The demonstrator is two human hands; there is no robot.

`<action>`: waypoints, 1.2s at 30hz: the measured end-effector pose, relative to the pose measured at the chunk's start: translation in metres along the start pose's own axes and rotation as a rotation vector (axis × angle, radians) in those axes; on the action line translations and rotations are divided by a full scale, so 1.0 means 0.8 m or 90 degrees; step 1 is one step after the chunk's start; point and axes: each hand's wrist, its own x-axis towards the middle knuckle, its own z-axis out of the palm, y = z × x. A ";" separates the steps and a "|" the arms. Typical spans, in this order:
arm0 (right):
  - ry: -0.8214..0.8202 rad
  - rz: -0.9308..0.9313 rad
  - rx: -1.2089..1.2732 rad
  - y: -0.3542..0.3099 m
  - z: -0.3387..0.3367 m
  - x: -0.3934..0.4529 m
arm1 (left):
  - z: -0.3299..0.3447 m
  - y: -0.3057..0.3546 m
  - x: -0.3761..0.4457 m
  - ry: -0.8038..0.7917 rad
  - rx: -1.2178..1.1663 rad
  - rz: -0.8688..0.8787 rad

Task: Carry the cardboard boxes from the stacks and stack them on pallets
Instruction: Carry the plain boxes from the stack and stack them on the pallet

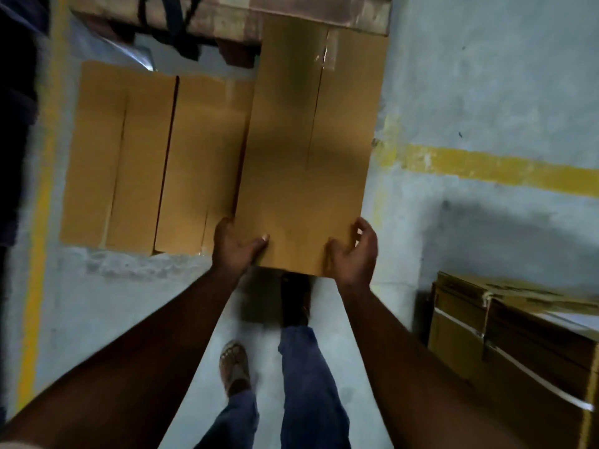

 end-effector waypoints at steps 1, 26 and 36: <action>0.048 0.007 0.000 0.006 0.005 0.009 | 0.000 -0.003 0.015 -0.028 -0.006 -0.029; -0.164 -0.051 0.254 0.045 -0.286 -0.436 | -0.192 -0.141 -0.411 -0.267 -0.103 0.220; -0.036 -0.126 0.300 0.150 -0.406 -0.772 | -0.278 -0.295 -0.675 -0.334 -0.114 0.383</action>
